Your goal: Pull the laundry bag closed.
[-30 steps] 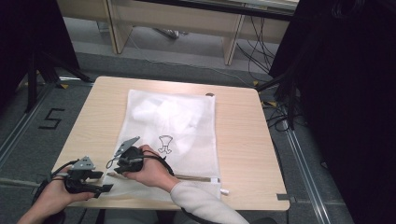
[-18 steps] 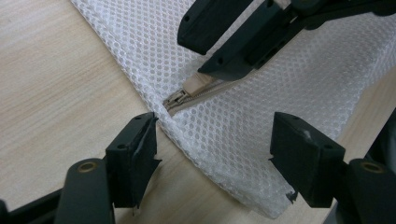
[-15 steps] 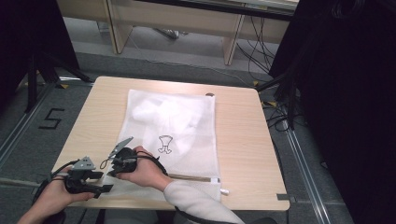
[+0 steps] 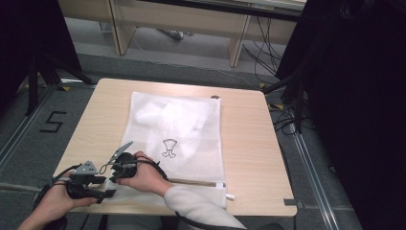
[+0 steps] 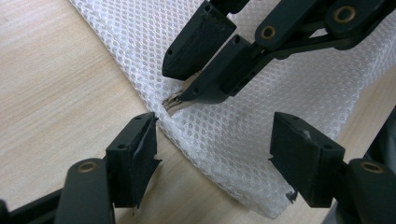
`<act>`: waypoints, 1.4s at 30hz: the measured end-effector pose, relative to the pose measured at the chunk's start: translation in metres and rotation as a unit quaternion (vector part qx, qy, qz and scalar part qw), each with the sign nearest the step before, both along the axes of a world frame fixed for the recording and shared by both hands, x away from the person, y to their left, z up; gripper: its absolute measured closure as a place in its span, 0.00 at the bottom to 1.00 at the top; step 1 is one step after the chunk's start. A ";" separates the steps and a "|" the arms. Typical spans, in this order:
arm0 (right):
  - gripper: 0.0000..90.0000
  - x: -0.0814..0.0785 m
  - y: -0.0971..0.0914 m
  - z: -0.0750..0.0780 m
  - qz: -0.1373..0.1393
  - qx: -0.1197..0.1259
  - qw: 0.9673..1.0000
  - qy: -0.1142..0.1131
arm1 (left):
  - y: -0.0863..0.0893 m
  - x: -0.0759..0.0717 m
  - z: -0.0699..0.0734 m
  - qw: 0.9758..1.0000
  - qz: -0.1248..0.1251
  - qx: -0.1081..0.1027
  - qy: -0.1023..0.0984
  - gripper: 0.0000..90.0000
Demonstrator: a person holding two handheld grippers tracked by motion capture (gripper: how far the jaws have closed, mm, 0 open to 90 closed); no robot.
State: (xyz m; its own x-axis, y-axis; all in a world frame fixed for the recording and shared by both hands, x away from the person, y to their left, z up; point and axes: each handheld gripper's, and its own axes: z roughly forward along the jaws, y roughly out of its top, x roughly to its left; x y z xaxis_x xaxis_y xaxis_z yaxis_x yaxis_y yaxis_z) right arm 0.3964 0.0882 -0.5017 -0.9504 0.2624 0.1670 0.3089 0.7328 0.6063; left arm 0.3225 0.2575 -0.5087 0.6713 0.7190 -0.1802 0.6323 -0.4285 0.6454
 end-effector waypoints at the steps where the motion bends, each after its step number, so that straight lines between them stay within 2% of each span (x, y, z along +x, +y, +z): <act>1: 0.85 0.001 0.000 -0.001 0.004 0.002 1.000 -0.006 | 0.000 0.000 0.000 1.000 0.000 0.000 0.000 0.35; 3: 0.86 0.001 0.000 -0.001 -0.002 0.001 1.000 0.002 | 0.000 0.000 0.000 1.000 -0.004 0.004 -0.004 0.35; 4: 0.87 0.000 0.000 -0.001 -0.002 0.000 1.000 0.001 | 0.000 0.000 0.000 1.000 0.001 0.000 0.002 0.35; 5: 0.88 -0.002 0.000 0.000 -0.010 -0.005 1.000 0.013 | 0.000 0.000 0.000 1.000 0.003 -0.001 0.003 0.35; 6: 0.90 -0.001 0.001 0.000 -0.002 -0.003 1.000 0.002 | 0.000 0.000 0.000 1.000 0.005 0.002 0.001 0.35; 7: 0.91 -0.001 0.001 0.000 0.001 0.001 1.000 0.005 | 0.000 0.000 0.001 1.000 0.001 0.003 -0.001 0.35; 8: 0.91 -0.002 0.002 0.001 0.002 -0.004 1.000 -0.003 | 0.000 0.000 0.001 1.000 0.001 0.003 0.000 0.35; 9: 0.91 -0.004 0.001 0.002 -0.005 -0.009 1.000 0.004 | 0.000 0.000 0.001 1.000 0.002 0.002 0.000 0.36; 10: 0.91 -0.003 0.001 0.002 0.005 -0.003 1.000 -0.011 | 0.001 0.001 0.000 1.000 0.003 0.000 0.002 0.36; 12: 0.91 -0.003 0.000 0.003 0.007 -0.001 1.000 -0.013 | 0.000 0.001 0.000 1.000 0.009 0.000 0.002 0.37; 13: 0.91 -0.005 0.000 0.007 0.007 0.003 1.000 -0.012 | 0.002 0.002 0.001 1.000 -0.003 0.011 0.005 0.38; 14: 0.91 -0.005 -0.001 0.009 0.006 0.002 1.000 -0.021 | 0.004 0.003 0.002 1.000 -0.014 0.023 0.006 0.39; 15: 0.91 -0.005 -0.001 0.009 0.006 0.002 1.000 -0.021 | 0.004 0.003 0.002 1.000 -0.014 0.023 0.006 0.40; 16: 0.91 -0.006 -0.002 0.015 0.011 0.005 1.000 -0.018 | 0.001 0.003 0.000 1.000 0.012 -0.005 0.000 0.42; 17: 0.91 -0.006 -0.002 0.015 0.011 0.005 1.000 -0.018 | 0.001 0.003 0.000 1.000 0.012 -0.005 0.000 0.43; 18: 0.91 -0.006 -0.003 0.018 0.012 0.002 1.000 -0.026 | 0.003 0.003 0.002 1.000 0.006 0.001 0.004 0.43; 19: 0.91 -0.006 -0.005 0.024 0.017 0.001 0.999 -0.034 | 0.005 0.006 0.003 1.000 -0.002 0.003 0.001 0.47; 20: 0.91 -0.006 -0.005 0.024 0.017 0.001 0.999 -0.034 | 0.005 0.007 0.003 1.000 0.000 -0.003 0.003 0.47; 21: 0.91 -0.010 -0.006 0.029 -0.002 -0.002 1.000 -0.021 | 0.000 0.007 0.001 0.998 0.033 -0.044 0.004 0.51; 22: 0.91 -0.008 -0.007 0.030 0.015 0.002 0.999 -0.034 | 0.005 0.010 0.003 1.000 0.007 -0.023 0.010 0.55; 23: 0.91 -0.007 -0.008 0.032 0.018 -0.003 0.999 -0.045 | -0.001 0.011 0.001 0.998 0.035 -0.056 0.012 0.58; 24: 0.91 -0.007 -0.008 0.032 0.018 -0.003 0.999 -0.045 | -0.001 0.011 0.001 0.998 0.035 -0.056 0.012 0.62; 25: 0.91 -0.007 -0.009 0.034 0.019 0.005 0.999 -0.037 | -0.003 0.011 0.001 0.998 0.024 -0.055 0.021 0.65; 26: 0.91 -0.007 -0.011 0.035 0.016 -0.002 0.999 -0.041 | -0.004 0.012 0.001 0.998 0.017 -0.052 0.023 0.68; 28: 0.91 -0.008 -0.011 0.035 0.020 0.001 0.999 -0.034 | -0.005 0.011 0.001 0.998 0.017 -0.053 0.022 0.71; 29: 0.91 -0.009 -0.011 0.034 0.014 0.005 0.999 -0.029 | -0.005 0.011 0.002 0.998 0.019 -0.052 0.024 0.76; 30: 0.91 -0.009 -0.012 0.034 0.016 0.001 0.999 -0.036 | -0.005 0.010 0.002 0.998 0.025 -0.057 0.024 0.80; 32: 0.91 -0.008 -0.013 0.033 0.016 0.003 0.999 -0.036 | -0.005 0.010 0.003 0.998 0.026 -0.056 0.026 0.86; 33: 0.91 -0.009 -0.014 0.033 0.018 0.001 0.999 -0.035 | -0.005 0.010 0.004 0.997 0.031 -0.055 0.035 0.92; 35: 0.91 -0.009 -0.015 0.033 0.017 0.000 0.999 -0.033 | -0.005 0.010 0.005 0.997 0.030 -0.056 0.035 0.93; 37: 0.91 -0.008 -0.017 0.033 0.019 -0.008 0.999 -0.045 | -0.006 0.009 0.007 0.997 0.035 -0.055 0.032 0.95; 39: 0.92 -0.010 -0.017 0.035 0.019 -0.004 0.999 -0.034 | -0.007 0.008 0.008 0.997 0.039 -0.051 0.031 0.95; 40: 0.92 -0.009 -0.018 0.035 0.023 -0.013 0.999 -0.048 | -0.007 0.008 0.008 0.997 0.040 -0.057 0.034 0.95; 42: 0.92 -0.010 -0.019 0.034 0.023 -0.014 0.999 -0.041 | -0.007 0.008 0.009 0.997 0.040 -0.055 0.034 0.95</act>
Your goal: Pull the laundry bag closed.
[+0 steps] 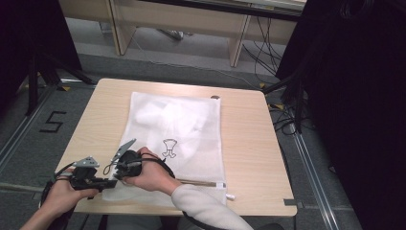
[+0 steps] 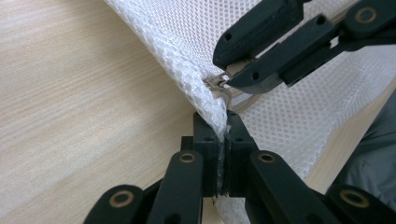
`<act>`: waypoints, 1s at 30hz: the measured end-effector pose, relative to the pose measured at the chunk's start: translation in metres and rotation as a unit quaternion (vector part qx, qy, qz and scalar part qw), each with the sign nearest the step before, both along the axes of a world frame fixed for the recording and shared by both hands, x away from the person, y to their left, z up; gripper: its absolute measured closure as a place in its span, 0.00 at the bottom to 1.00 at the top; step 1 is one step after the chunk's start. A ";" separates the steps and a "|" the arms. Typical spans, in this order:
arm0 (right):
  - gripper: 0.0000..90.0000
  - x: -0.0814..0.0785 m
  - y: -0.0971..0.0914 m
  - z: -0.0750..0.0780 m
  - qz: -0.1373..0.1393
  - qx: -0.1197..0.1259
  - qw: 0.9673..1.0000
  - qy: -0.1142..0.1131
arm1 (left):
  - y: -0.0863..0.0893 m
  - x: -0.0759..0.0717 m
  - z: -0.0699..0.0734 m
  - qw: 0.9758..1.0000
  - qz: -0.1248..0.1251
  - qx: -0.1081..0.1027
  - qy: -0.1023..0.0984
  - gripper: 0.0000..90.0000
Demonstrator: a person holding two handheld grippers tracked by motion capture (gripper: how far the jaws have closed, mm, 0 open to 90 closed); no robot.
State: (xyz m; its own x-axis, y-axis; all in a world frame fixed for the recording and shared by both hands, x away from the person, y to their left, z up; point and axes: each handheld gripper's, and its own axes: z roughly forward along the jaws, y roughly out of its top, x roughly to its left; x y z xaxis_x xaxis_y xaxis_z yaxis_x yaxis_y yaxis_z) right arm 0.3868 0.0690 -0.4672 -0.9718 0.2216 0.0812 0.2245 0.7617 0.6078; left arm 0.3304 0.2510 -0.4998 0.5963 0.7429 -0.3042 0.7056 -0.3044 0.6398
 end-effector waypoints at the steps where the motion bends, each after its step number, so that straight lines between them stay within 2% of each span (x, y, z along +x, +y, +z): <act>1: 0.92 0.000 0.000 0.000 0.000 0.000 1.000 0.000 | 0.000 0.000 0.000 1.000 0.002 -0.007 0.000 0.95; 2: 0.92 -0.001 -0.002 -0.001 0.000 -0.005 1.000 0.007 | -0.001 -0.001 0.000 1.000 0.008 -0.026 -0.005 0.96; 4: 0.92 0.000 -0.002 -0.002 0.004 -0.006 1.000 0.005 | -0.001 -0.001 0.000 1.000 0.007 -0.027 -0.003 0.96; 5: 0.92 0.000 -0.003 -0.002 0.007 -0.005 1.000 0.008 | 0.000 -0.001 0.001 1.000 0.001 -0.022 0.005 0.96; 6: 0.92 -0.001 -0.004 -0.002 0.002 -0.008 1.000 0.009 | -0.001 -0.002 0.001 0.999 0.015 -0.030 0.002 0.96; 7: 0.92 -0.001 -0.004 -0.002 0.002 -0.008 1.000 0.009 | -0.001 -0.002 0.001 0.999 0.015 -0.030 0.002 0.96; 8: 0.92 -0.001 -0.006 -0.003 0.004 -0.008 1.000 0.010 | 0.000 -0.001 0.001 0.999 0.021 -0.036 0.011 0.96; 10: 0.92 -0.002 -0.007 -0.003 0.000 -0.006 1.000 0.004 | 0.001 -0.001 0.002 0.999 0.018 -0.039 0.019 0.96; 12: 0.92 -0.004 -0.008 -0.002 -0.005 -0.005 1.000 0.011 | 0.001 -0.001 0.002 0.999 0.019 -0.040 0.019 0.96; 13: 0.92 -0.004 -0.009 -0.003 -0.001 -0.008 1.000 0.006 | 0.001 -0.001 0.002 0.999 0.020 -0.040 0.015 0.96; 14: 0.92 -0.004 -0.010 -0.003 -0.001 -0.011 1.000 0.005 | 0.002 -0.002 0.002 0.998 0.026 -0.049 0.012 0.96; 20: 0.92 -0.004 -0.012 -0.005 -0.002 -0.020 1.000 0.008 | 0.002 -0.001 0.003 0.999 0.018 -0.041 0.014 0.96; 23: 0.92 -0.003 -0.012 -0.005 0.003 -0.022 1.000 0.004 | 0.002 -0.001 0.004 0.999 0.021 -0.045 0.019 0.96; 24: 0.92 -0.003 -0.013 -0.005 0.008 -0.021 1.000 0.008 | 0.001 -0.002 0.003 0.998 0.030 -0.053 0.014 0.96; 25: 0.92 -0.003 -0.013 -0.005 0.005 -0.024 1.000 0.007 | 0.001 -0.002 0.003 0.999 0.027 -0.044 0.015 0.96; 30: 0.92 -0.005 -0.015 -0.004 0.002 -0.030 1.000 0.005 | 0.000 -0.002 0.004 0.999 0.020 -0.041 0.018 0.96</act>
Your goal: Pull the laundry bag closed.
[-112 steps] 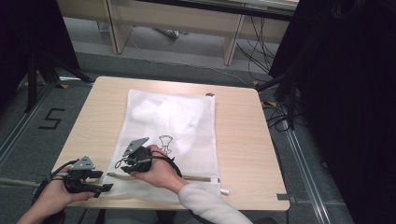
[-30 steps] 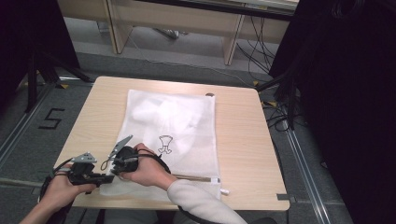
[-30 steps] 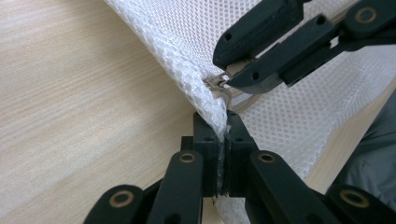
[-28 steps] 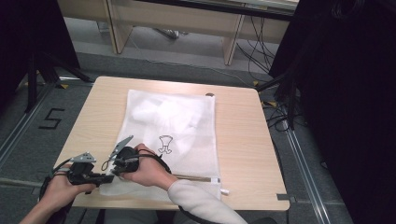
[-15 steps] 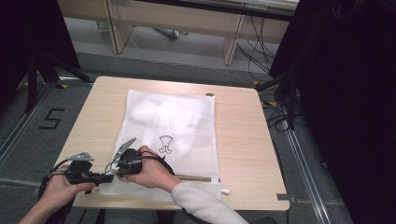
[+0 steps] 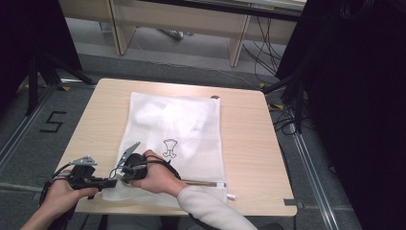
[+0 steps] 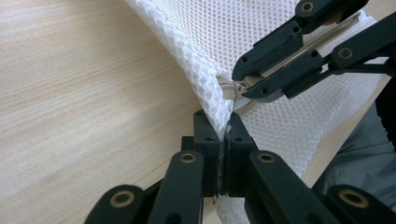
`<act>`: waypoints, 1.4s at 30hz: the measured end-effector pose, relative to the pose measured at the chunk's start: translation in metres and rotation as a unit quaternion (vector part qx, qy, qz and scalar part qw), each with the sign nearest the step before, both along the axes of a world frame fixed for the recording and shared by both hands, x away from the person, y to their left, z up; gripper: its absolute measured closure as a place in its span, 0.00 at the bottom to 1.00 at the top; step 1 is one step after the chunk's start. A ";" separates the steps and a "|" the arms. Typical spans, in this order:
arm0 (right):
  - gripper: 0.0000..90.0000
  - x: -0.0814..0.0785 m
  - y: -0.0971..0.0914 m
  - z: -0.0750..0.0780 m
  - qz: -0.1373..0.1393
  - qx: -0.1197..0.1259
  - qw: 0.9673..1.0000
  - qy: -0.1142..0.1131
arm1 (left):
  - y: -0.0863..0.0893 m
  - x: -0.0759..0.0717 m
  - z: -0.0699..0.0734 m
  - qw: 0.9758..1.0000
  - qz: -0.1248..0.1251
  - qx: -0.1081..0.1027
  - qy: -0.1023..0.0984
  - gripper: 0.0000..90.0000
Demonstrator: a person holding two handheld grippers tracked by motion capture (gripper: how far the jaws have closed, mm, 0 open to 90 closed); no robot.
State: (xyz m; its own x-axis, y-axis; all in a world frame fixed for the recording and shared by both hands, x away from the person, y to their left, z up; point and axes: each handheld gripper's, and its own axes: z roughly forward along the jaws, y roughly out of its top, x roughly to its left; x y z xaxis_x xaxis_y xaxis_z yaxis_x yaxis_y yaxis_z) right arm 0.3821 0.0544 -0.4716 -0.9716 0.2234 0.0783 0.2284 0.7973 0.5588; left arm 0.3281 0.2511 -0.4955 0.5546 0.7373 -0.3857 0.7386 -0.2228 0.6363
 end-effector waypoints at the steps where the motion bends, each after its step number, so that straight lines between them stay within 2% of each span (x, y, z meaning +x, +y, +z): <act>1: 0.92 0.000 0.000 -0.001 0.002 0.003 1.000 0.005 | 0.000 0.000 0.000 1.000 0.000 0.000 0.000 0.96; 3: 0.92 -0.001 0.000 -0.001 -0.002 0.000 1.000 0.009 | 0.000 0.000 0.000 1.000 0.006 -0.003 -0.004 0.96; 5: 0.92 0.000 -0.001 -0.002 0.003 -0.007 1.000 0.000 | -0.001 -0.001 -0.001 1.000 0.008 -0.006 -0.005 0.96; 6: 0.92 -0.001 -0.001 -0.002 0.002 -0.002 1.000 0.007 | 0.000 0.000 0.000 1.000 0.000 0.001 -0.001 0.96; 8: 0.92 -0.001 -0.001 -0.002 0.006 0.000 1.000 0.008 | -0.001 -0.001 0.000 1.000 0.006 0.001 -0.007 0.96; 13: 0.92 0.001 -0.003 -0.006 0.004 -0.011 1.000 0.007 | 0.001 -0.001 0.002 1.000 0.005 -0.001 -0.005 0.96; 16: 0.92 0.000 -0.004 -0.008 -0.005 -0.013 1.000 0.013 | 0.000 -0.001 0.001 1.000 0.011 -0.002 -0.014 0.96; 22: 0.92 -0.001 -0.007 -0.009 -0.006 -0.022 1.000 0.015 | 0.002 -0.001 0.003 1.000 0.005 0.003 -0.010 0.96; 24: 0.92 0.001 -0.009 -0.009 0.007 -0.021 1.000 0.015 | 0.002 -0.001 0.003 1.000 0.008 0.002 -0.010 0.96; 28: 0.92 0.000 -0.012 -0.010 -0.002 -0.026 1.000 0.013 | 0.001 -0.001 0.001 1.000 0.013 -0.003 -0.013 0.96; 29: 0.92 0.000 -0.013 -0.010 -0.001 -0.025 1.000 0.014 | 0.002 -0.001 0.002 1.000 0.006 0.001 -0.008 0.96; 30: 0.92 -0.001 -0.013 -0.009 -0.003 -0.031 0.999 0.011 | 0.001 -0.001 0.002 1.000 0.011 -0.002 -0.013 0.96; 31: 0.92 -0.001 -0.014 -0.010 -0.005 -0.026 1.000 0.017 | 0.001 -0.001 0.001 1.000 0.013 -0.004 -0.016 0.96; 33: 0.92 -0.001 -0.015 -0.010 -0.002 -0.025 1.000 0.015 | 0.002 -0.001 0.002 1.000 0.007 0.002 -0.008 0.96; 36: 0.92 -0.001 -0.017 -0.010 -0.004 -0.031 0.999 0.015 | 0.001 -0.002 0.001 1.000 0.014 -0.004 -0.015 0.96; 37: 0.92 -0.001 -0.018 -0.011 -0.006 -0.028 0.999 0.016 | 0.002 -0.002 0.002 1.000 0.009 0.004 -0.009 0.96; 42: 0.92 0.000 -0.019 -0.011 -0.002 -0.033 0.999 0.018 | 0.002 -0.001 0.002 1.000 0.008 0.002 -0.007 0.95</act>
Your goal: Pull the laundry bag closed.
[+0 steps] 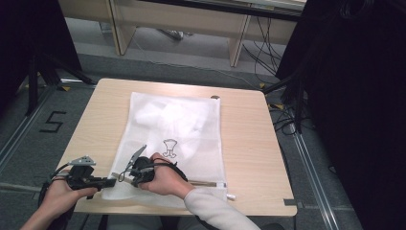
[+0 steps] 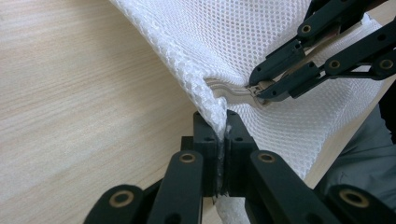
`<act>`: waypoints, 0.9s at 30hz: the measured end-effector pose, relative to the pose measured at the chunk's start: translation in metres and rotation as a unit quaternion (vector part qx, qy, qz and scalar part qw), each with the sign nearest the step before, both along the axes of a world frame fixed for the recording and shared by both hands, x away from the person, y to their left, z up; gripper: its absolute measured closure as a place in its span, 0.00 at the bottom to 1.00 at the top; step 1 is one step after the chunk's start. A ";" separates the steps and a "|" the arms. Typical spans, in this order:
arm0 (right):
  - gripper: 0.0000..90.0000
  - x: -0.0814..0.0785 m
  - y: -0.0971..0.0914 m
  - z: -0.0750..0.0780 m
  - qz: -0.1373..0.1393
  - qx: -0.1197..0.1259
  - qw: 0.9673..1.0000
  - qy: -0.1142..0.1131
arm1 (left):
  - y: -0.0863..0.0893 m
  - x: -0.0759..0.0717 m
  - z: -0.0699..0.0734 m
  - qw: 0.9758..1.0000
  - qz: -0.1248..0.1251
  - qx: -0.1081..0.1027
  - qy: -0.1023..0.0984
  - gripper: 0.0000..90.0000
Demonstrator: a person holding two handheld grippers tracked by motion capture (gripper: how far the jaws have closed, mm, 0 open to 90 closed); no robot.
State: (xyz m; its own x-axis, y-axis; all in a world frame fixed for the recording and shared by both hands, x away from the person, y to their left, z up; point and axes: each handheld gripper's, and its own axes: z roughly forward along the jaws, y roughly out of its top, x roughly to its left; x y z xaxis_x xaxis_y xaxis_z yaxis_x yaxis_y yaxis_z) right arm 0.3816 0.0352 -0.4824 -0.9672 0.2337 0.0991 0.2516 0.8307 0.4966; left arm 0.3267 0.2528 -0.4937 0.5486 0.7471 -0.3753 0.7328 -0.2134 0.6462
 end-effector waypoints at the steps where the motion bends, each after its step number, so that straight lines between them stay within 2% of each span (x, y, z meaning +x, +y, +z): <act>1: 0.92 0.000 0.000 0.000 -0.006 0.001 1.000 -0.001 | 0.000 0.000 0.000 1.000 -0.001 0.001 -0.001 0.95; 3: 0.92 -0.001 -0.001 0.001 -0.007 -0.002 1.000 -0.004 | -0.001 -0.001 0.000 1.000 0.006 0.000 -0.008 0.95; 6: 0.92 -0.002 -0.003 0.002 -0.006 0.000 1.000 0.002 | 0.001 0.000 0.000 1.000 -0.001 0.002 -0.003 0.95; 7: 0.92 -0.001 -0.003 0.002 -0.004 -0.005 1.000 -0.002 | 0.000 0.000 -0.001 1.000 0.006 -0.004 -0.010 0.95; 9: 0.92 -0.001 -0.004 0.001 -0.008 -0.004 1.000 -0.001 | 0.000 0.000 -0.001 1.000 0.005 -0.001 -0.011 0.95; 13: 0.92 0.000 -0.008 0.000 -0.010 -0.006 1.000 0.000 | 0.001 0.000 0.000 1.000 -0.001 0.006 -0.001 0.95; 15: 0.92 0.000 -0.012 0.000 -0.016 -0.001 1.000 0.005 | 0.001 0.000 0.000 1.000 -0.001 0.005 -0.002 0.95; 16: 0.92 0.001 -0.014 0.001 -0.008 -0.006 1.000 0.001 | 0.001 0.000 0.000 1.000 0.000 0.005 -0.001 0.95; 20: 0.92 -0.001 -0.015 0.001 -0.019 -0.002 1.000 0.002 | 0.001 0.000 0.000 1.000 0.001 0.006 -0.001 0.95; 21: 0.92 0.000 -0.017 0.002 -0.008 -0.004 1.000 0.000 | 0.001 0.000 -0.001 1.000 0.001 0.006 -0.001 0.95; 23: 0.92 0.000 -0.018 0.001 -0.019 -0.003 1.000 0.002 | 0.001 0.000 -0.001 1.000 0.001 0.005 -0.001 0.95; 27: 0.92 0.001 -0.022 0.000 -0.018 0.001 1.000 0.003 | 0.001 0.000 -0.001 1.000 0.001 0.006 -0.001 0.95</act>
